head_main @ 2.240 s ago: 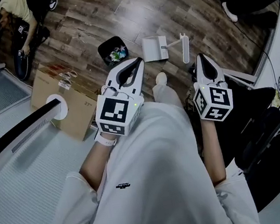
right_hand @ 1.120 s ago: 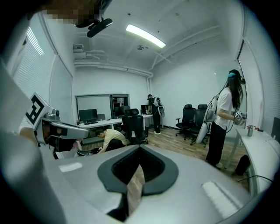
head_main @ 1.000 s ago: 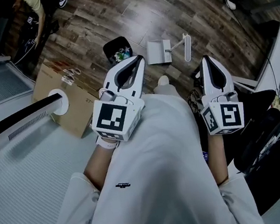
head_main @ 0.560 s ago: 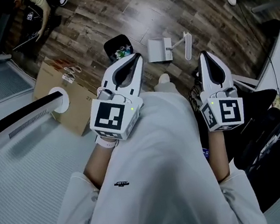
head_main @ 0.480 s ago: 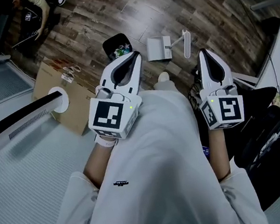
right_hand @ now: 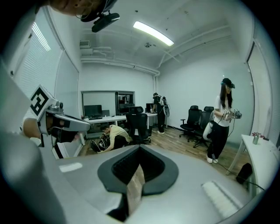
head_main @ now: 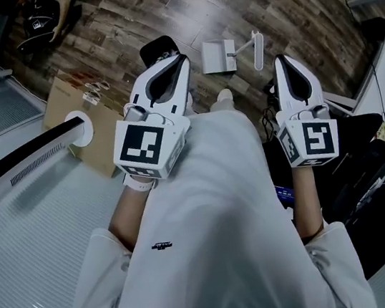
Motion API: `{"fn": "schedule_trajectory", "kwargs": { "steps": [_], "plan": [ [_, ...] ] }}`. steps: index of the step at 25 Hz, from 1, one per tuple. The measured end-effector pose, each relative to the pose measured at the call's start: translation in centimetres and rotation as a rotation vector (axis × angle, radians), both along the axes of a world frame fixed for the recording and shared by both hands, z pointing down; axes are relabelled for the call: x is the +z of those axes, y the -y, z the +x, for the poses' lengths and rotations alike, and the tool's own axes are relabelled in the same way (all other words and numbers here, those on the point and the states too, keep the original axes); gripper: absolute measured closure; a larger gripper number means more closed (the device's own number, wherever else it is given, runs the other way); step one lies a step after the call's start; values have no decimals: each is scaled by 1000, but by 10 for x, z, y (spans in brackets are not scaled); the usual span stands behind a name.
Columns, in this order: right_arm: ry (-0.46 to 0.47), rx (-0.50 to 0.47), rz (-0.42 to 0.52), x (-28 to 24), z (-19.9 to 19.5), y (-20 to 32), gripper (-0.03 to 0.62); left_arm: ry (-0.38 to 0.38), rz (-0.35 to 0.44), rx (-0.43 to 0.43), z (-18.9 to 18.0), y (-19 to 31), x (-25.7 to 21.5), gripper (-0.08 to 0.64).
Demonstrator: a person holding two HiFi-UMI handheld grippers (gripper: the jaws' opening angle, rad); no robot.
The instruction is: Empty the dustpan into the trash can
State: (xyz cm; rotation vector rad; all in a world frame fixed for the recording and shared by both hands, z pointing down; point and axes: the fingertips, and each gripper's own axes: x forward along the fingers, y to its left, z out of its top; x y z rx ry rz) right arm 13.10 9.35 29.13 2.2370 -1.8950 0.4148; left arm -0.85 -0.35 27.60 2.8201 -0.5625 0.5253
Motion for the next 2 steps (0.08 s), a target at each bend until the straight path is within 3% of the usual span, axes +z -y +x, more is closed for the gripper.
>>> {"fn": "schedule_trajectory", "kwargs": {
  "steps": [2],
  "plan": [
    [0, -9, -1, 0, 0, 2, 581, 2, 6, -8, -3, 5, 0, 552]
  ]
}}
